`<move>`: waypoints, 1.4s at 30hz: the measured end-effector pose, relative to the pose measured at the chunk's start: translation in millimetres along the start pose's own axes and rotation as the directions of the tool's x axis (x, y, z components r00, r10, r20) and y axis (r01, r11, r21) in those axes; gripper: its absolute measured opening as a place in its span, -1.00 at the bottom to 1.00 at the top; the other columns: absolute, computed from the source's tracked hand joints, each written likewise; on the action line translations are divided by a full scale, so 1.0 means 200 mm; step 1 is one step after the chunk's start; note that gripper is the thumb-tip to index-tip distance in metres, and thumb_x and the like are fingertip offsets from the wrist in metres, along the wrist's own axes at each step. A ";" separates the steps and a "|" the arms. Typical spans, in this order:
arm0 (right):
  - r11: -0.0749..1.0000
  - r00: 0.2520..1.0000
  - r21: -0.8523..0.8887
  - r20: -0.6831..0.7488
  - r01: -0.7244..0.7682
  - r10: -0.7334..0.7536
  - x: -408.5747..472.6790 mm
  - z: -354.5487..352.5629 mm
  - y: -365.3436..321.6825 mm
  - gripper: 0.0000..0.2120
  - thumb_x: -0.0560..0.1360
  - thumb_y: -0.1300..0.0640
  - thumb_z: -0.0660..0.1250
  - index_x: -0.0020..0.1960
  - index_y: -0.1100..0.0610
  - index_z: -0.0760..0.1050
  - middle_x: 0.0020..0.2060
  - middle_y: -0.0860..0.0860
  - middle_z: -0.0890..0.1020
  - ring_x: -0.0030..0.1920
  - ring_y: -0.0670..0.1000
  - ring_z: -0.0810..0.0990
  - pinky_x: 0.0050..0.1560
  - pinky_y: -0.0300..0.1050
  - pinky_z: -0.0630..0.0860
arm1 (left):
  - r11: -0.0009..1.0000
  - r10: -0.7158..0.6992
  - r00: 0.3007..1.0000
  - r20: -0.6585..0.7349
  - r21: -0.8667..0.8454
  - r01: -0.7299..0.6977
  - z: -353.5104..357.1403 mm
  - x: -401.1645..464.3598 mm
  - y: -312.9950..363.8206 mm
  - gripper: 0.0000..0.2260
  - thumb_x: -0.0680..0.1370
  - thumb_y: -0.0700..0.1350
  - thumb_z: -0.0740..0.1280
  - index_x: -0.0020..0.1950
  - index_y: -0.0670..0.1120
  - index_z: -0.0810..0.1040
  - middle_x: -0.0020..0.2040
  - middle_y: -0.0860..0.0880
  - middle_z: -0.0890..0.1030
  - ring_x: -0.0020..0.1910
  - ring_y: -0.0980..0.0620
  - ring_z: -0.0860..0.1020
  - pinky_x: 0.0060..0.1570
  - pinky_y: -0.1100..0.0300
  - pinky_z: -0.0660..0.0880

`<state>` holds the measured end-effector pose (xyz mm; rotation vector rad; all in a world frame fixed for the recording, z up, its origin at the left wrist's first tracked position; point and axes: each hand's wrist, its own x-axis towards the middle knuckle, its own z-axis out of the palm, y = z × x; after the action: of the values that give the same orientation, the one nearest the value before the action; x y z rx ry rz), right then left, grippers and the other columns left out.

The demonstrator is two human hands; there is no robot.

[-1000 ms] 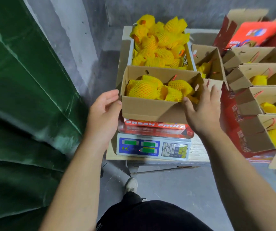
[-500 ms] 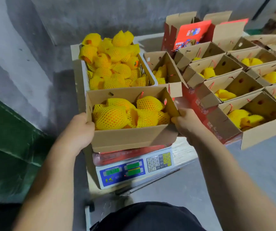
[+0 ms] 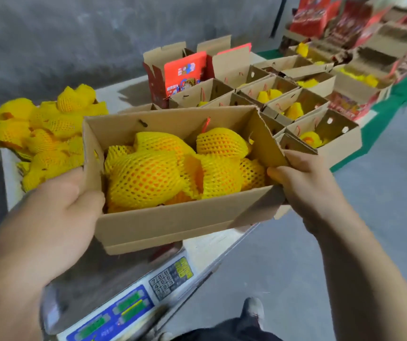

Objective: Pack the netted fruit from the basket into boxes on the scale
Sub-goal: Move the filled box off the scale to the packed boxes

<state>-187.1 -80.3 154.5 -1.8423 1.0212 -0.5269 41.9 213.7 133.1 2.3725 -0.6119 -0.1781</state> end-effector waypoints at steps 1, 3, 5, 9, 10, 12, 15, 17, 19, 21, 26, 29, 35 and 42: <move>1.000 1.000 0.008 -0.029 0.000 0.000 0.03 -0.09 0.03 -0.73 0.66 0.21 0.23 -0.11 0.04 0.64 -0.04 0.25 0.62 0.03 0.25 0.62 0.04 0.29 0.64 | 1.000 0.022 1.000 0.008 -0.002 -0.022 0.06 0.02 0.05 -0.79 0.50 0.16 0.28 0.06 0.20 0.63 -0.25 0.04 0.67 -0.22 -0.24 0.68 -0.28 -0.32 0.64; 1.000 0.997 0.020 -0.080 -0.004 0.005 0.10 -0.29 0.11 -0.73 0.64 0.23 0.24 -0.13 0.03 0.64 -0.03 0.25 0.63 0.04 0.26 0.63 0.08 0.33 0.62 | 0.997 0.072 0.997 0.009 0.011 -0.073 0.20 0.02 0.25 -0.76 0.51 0.16 0.24 0.08 0.16 0.62 -0.28 0.02 0.65 -0.27 -0.21 0.66 -0.37 -0.30 0.61; 1.000 0.993 0.003 -0.115 0.003 -0.002 0.18 -0.50 0.21 -0.75 0.62 0.23 0.24 -0.10 0.04 0.65 -0.09 0.18 0.65 0.01 0.23 0.64 -0.02 0.29 0.64 | 0.991 0.124 0.991 0.052 0.047 -0.127 0.36 -0.02 0.53 -0.76 0.52 0.15 0.22 0.05 0.11 0.60 -0.32 0.05 0.62 -0.36 -0.03 0.62 -0.44 -0.20 0.59; 0.998 0.980 -0.058 -0.197 0.022 -0.033 0.32 -0.95 0.42 -0.68 0.50 0.15 0.21 0.00 -0.22 0.62 -0.20 0.03 0.63 -0.09 0.21 0.63 -0.20 0.28 0.60 | 0.990 0.140 0.970 0.199 -0.017 -0.139 0.71 -0.07 1.08 -0.70 0.47 0.18 0.17 0.01 0.06 0.57 -0.34 0.02 0.60 -0.33 -0.03 0.61 -0.27 -0.17 0.58; 0.998 0.977 -0.060 -0.213 0.012 -0.024 0.36 -1.06 0.48 -0.70 0.46 0.13 0.20 0.03 -0.19 0.60 -0.20 0.06 0.61 -0.09 0.24 0.62 -0.25 0.27 0.58 | 0.989 0.147 0.961 0.235 -0.043 -0.141 0.80 -0.06 1.19 -0.68 0.45 0.19 0.17 0.00 0.05 0.57 -0.33 -0.01 0.59 -0.29 -0.13 0.62 -0.23 -0.22 0.58; 0.999 0.970 -0.039 -0.245 -0.022 0.012 0.43 -1.27 0.62 -0.72 0.51 0.16 0.22 0.04 -0.12 0.63 -0.24 0.01 0.62 -0.17 0.19 0.61 -0.34 0.11 0.51 | 0.986 0.167 0.945 0.282 -0.073 -0.153 0.97 -0.05 1.41 -0.67 0.43 0.17 0.16 -0.01 0.03 0.58 -0.32 -0.05 0.61 -0.25 -0.23 0.62 -0.18 -0.27 0.59; 0.999 0.956 -0.023 -0.290 -0.048 0.039 0.53 -1.54 0.77 -0.66 0.52 0.25 0.22 -0.02 -0.16 0.63 -0.28 0.04 0.61 -0.25 0.06 0.52 -0.28 -0.01 0.41 | 0.972 0.235 0.923 0.304 -0.085 -0.219 1.21 -0.02 1.68 -0.69 0.43 0.15 0.16 -0.01 0.06 0.58 -0.32 0.03 0.61 -0.22 -0.16 0.62 -0.17 -0.11 0.56; 0.999 0.950 -0.007 -0.308 -0.049 0.045 0.58 -1.69 0.84 -0.67 0.49 0.24 0.22 -0.02 -0.16 0.60 -0.22 0.15 0.62 -0.25 0.07 0.49 -0.23 0.00 0.37 | 0.966 0.257 0.909 0.329 -0.102 -0.236 1.34 0.02 1.84 -0.75 0.44 0.11 0.17 -0.06 0.03 0.55 -0.34 0.03 0.58 -0.24 -0.15 0.59 -0.18 -0.06 0.53; 0.998 0.941 0.024 -0.332 -0.061 0.065 0.65 -1.83 0.92 -0.64 0.52 0.27 0.23 -0.05 -0.19 0.63 -0.23 0.12 0.64 -0.24 0.07 0.52 -0.23 -0.01 0.39 | 0.960 0.278 0.896 0.346 -0.106 -0.257 1.46 0.07 2.00 -0.84 0.48 0.07 0.20 -0.10 0.08 0.55 -0.34 0.06 0.57 -0.24 -0.13 0.58 -0.18 -0.04 0.52; 0.996 0.932 0.048 -0.353 -0.070 0.082 0.73 -1.95 1.00 -0.64 0.55 0.30 0.25 -0.05 -0.14 0.63 -0.23 0.13 0.63 -0.24 0.07 0.52 -0.23 -0.01 0.40 | 0.951 0.306 0.885 0.350 -0.070 -0.301 1.59 0.14 2.15 -0.85 0.59 -0.01 0.24 -0.12 0.16 0.54 -0.33 0.12 0.59 -0.27 -0.07 0.57 -0.27 0.03 0.45; 0.988 0.911 0.115 -0.388 -0.102 0.139 1.02 -2.19 1.22 -0.70 0.53 0.35 0.27 -0.04 -0.02 0.64 -0.30 0.16 0.61 -0.30 0.01 0.46 -0.22 -0.03 0.36 | 0.935 0.326 0.839 0.436 -0.019 -0.354 1.94 0.38 2.49 -0.82 0.68 -0.07 0.21 -0.10 0.02 0.52 -0.24 -0.03 0.59 -0.20 -0.06 0.57 -0.32 0.03 0.38; 0.981 0.904 0.141 -0.389 -0.132 0.178 1.25 -2.37 1.32 -0.75 0.52 0.35 0.28 -0.03 0.06 0.64 -0.20 0.30 0.60 -0.26 0.08 0.46 -0.18 0.01 0.37 | 0.923 0.358 0.800 0.481 -0.057 -0.380 2.14 0.56 2.74 -0.76 0.57 0.04 0.17 -0.11 -0.05 0.54 -0.26 -0.04 0.62 -0.18 -0.13 0.61 -0.19 -0.13 0.55; 0.968 0.852 0.130 -0.461 -0.213 0.250 1.72 -2.76 1.42 -0.82 0.46 0.18 0.29 0.00 0.05 0.62 -0.26 0.19 0.62 -0.30 0.04 0.47 -0.21 0.02 0.40 | 0.916 0.385 0.740 0.551 -0.134 -0.377 2.65 0.98 3.23 -0.81 0.49 0.09 0.15 -0.09 0.19 0.56 -0.32 0.16 0.58 -0.23 -0.09 0.56 -0.23 -0.01 0.47; 0.945 0.877 0.127 -0.351 -0.302 0.327 2.31 -3.02 1.60 -0.67 0.36 0.11 0.21 -0.04 -0.17 0.65 -0.34 -0.09 0.68 -0.25 0.05 0.62 -0.25 0.06 0.60 | 0.956 0.294 0.784 0.547 -0.178 -0.235 3.18 1.36 3.58 -0.76 0.66 -0.19 0.23 0.08 0.07 0.66 -0.24 0.10 0.66 -0.24 0.07 0.60 -0.33 0.20 0.43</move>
<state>-493.4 -846.0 128.9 -1.5021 1.5055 -0.7137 -171.3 -758.2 116.3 2.0895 -1.1807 -0.7946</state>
